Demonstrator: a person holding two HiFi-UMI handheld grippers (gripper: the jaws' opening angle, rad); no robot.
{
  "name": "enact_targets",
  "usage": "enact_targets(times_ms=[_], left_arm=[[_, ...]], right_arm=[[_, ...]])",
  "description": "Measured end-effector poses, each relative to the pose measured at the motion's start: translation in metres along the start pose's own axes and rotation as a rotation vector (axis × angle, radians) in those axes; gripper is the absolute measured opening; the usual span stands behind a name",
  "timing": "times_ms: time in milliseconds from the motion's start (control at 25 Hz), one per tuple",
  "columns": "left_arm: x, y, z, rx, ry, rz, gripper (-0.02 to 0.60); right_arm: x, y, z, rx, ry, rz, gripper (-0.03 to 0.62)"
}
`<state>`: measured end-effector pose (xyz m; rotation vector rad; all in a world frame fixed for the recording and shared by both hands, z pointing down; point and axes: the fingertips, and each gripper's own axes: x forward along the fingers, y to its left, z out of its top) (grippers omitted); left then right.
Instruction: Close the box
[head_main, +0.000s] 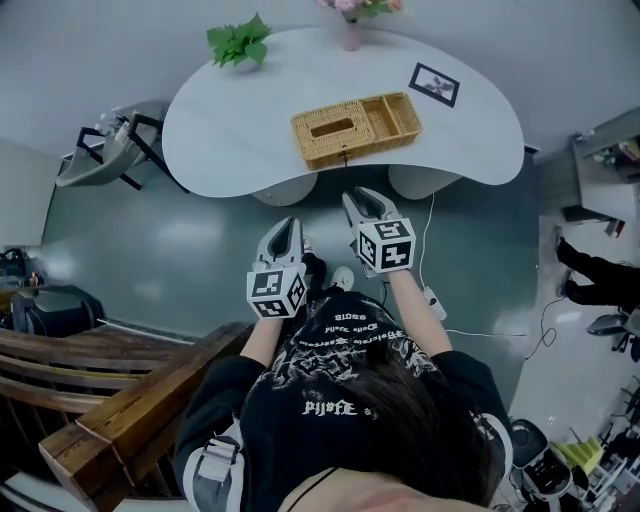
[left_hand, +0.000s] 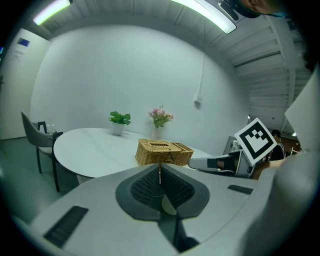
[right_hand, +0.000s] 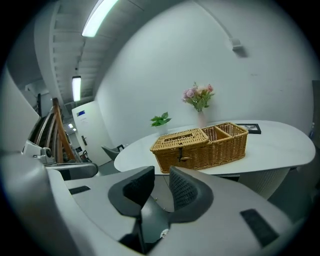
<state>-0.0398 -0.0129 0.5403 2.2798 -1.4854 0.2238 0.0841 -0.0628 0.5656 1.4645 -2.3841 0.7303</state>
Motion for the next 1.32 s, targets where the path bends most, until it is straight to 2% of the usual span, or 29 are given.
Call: enact_targets(times_ms=[80, 200, 520, 1320], left_arm=[[-0.002, -0.001, -0.001, -0.003, -0.009, 0.006, 0.028], [-0.005, 0.000, -0.001, -0.008, -0.025, 0.021, 0.028], [-0.004, -0.003, 0.001, -0.006, -0.044, 0.023, 0.028], [0.000, 0.008, 0.008, 0.025, -0.057, 0.012, 0.028]], right_arm=[[-0.006, 0.002, -0.001, 0.001, -0.015, 0.003, 0.052], [-0.014, 0.006, 0.001, -0.037, -0.042, -0.006, 0.025], [-0.026, 0.006, 0.009, -0.101, -0.084, -0.055, 0.023], [-0.019, 0.003, 0.011, -0.114, -0.098, -0.093, 0.023]])
